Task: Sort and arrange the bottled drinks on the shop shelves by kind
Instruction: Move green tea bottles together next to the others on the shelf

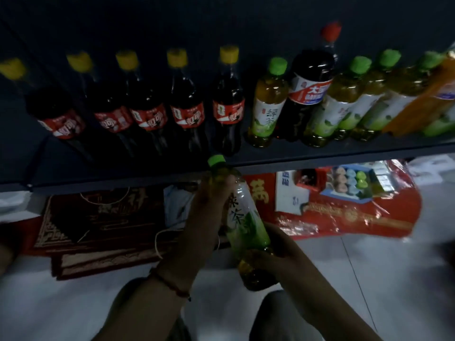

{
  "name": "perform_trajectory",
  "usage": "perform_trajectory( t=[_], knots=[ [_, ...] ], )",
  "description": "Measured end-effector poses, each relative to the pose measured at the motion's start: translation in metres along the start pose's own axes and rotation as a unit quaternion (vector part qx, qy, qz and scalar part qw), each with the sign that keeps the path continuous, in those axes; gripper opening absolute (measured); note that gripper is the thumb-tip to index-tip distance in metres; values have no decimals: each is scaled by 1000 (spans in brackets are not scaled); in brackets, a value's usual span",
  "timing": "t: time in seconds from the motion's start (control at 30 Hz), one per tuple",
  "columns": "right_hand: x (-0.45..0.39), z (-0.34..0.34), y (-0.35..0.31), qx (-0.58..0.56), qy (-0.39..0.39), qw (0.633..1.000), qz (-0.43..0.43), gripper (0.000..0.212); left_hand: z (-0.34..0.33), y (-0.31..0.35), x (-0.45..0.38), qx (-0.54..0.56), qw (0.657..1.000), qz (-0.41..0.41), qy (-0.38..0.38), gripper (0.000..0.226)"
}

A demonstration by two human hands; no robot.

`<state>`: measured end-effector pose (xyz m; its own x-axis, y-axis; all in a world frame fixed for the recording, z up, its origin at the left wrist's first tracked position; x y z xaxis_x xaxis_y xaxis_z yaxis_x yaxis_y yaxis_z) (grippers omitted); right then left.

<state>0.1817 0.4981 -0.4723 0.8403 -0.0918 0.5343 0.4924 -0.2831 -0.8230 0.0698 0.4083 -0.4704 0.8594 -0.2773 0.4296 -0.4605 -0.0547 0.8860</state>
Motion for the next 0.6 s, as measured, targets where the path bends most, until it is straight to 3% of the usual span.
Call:
perform_trajectory(
  t=[0.07, 0.17, 0.27, 0.33, 0.4, 0.5, 0.6],
  knots=[
    [38, 0, -15, 20, 40, 999, -30, 54, -13, 16, 30, 26, 997, 77, 6, 20],
    [112, 5, -68, 161, 115, 980, -27, 50, -31, 47, 81, 78, 976, 200, 25, 37],
    [188, 5, -140, 372, 157, 915, 16, 64, -52, 87, 145, 89, 965, 245, 13, 41],
    [236, 1, -185, 407, 146, 900, 48, 68, -67, 121, 191, 81, 965, 251, 5, 46],
    [276, 3, -217, 377, 117, 917, 62, 62, -81, 158, 231, 80, 969, 232, -20, 50],
    [320, 10, -241, 213, 30, 977, 11, 50, -98, 211, 280, 76, 979, 171, -80, 58],
    [354, 1, -242, 18, -81, 995, -54, 67, -116, 269, 319, -65, 985, 25, -161, 58]
  ],
)
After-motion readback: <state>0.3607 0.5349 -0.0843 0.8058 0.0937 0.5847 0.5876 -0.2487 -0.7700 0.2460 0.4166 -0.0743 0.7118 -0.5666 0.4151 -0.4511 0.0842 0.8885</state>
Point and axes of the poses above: each hand's wrist, its own x-axis away from the middle knuckle, its own z-axis out of the back of the hand, y = z × x, the point moved 7 cm from there along -x, towards the middle knuckle
